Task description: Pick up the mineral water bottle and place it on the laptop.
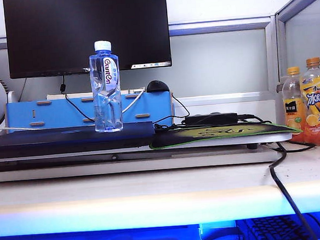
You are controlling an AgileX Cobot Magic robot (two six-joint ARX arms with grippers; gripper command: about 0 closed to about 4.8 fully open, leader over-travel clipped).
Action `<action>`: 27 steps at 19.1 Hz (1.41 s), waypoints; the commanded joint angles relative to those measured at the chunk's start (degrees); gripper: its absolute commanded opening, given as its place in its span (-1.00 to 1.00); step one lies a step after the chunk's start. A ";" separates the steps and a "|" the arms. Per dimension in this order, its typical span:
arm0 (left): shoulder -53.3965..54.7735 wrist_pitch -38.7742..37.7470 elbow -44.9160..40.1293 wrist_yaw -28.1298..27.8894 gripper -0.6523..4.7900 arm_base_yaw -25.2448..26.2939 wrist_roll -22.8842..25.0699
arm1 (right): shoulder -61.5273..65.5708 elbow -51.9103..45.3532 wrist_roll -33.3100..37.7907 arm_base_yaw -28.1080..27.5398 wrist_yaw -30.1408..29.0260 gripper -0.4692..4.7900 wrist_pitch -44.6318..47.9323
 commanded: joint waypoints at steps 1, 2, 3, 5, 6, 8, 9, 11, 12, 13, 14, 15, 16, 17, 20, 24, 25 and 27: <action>-0.11 0.02 0.00 0.17 -0.77 0.00 0.07 | -6.91 -20.15 0.66 -5.73 -6.34 -0.82 20.68; -0.11 0.04 0.00 0.17 -0.77 0.00 0.07 | -8.57 -25.99 1.22 -8.13 -8.94 -0.82 23.63; -0.11 0.02 0.00 0.17 -0.77 0.00 0.09 | -10.34 -32.00 2.75 -10.93 -12.17 -0.82 26.08; -0.11 0.02 0.00 0.15 -0.77 0.00 0.07 | -13.97 -41.62 5.40 -15.32 -17.68 -0.82 28.79; -0.11 0.04 0.00 0.20 -0.77 0.02 0.07 | -16.06 -46.05 6.43 -17.42 -19.30 -0.82 29.40; -0.11 0.02 0.00 0.13 -0.77 0.02 0.07 | -20.57 -53.77 11.61 -21.31 -20.02 -0.82 29.44; -0.11 0.02 0.00 0.20 -0.77 0.02 0.09 | -22.91 -57.33 14.51 -23.19 -20.83 -0.82 29.42; -0.11 0.02 0.00 0.15 -0.77 0.02 0.07 | -28.11 -64.43 18.29 -26.97 -25.51 -0.82 29.79; -0.11 0.02 0.00 0.17 -0.77 0.02 0.07 | -31.15 -67.76 19.15 -28.70 -28.15 -0.82 29.79; -0.11 0.02 0.00 0.17 -0.77 0.00 0.07 | -34.23 -70.69 20.26 -29.99 -31.15 -0.82 29.77; -0.11 0.02 0.00 0.17 -0.77 0.00 0.07 | -38.32 -74.47 21.81 -31.45 -32.70 -0.82 29.73; -0.11 0.02 0.00 0.17 -0.77 0.02 0.07 | -40.30 -76.63 21.92 -32.04 -32.61 -0.82 29.68; -0.11 0.02 0.00 0.17 -0.77 0.02 0.07 | -41.44 -78.01 21.92 -32.48 -32.65 -0.82 29.66; -0.11 0.02 0.00 0.17 -0.77 0.02 0.07 | -42.29 -79.34 21.90 -32.83 -32.63 -0.82 29.48; -0.11 0.02 0.00 0.17 -0.77 0.00 0.09 | -42.80 -81.46 21.84 -34.36 -31.76 -0.82 24.79; -0.11 0.02 0.00 0.15 -0.77 0.02 0.09 | -42.80 -81.46 21.88 -37.53 -30.84 -0.82 19.41; -0.11 0.02 0.00 0.17 -0.77 0.00 0.09 | -42.80 -81.46 21.88 -38.12 -30.75 -0.82 19.39; -0.11 0.02 0.00 0.17 -0.77 0.02 0.09 | -42.80 -81.46 21.92 -38.27 -28.85 -0.82 19.39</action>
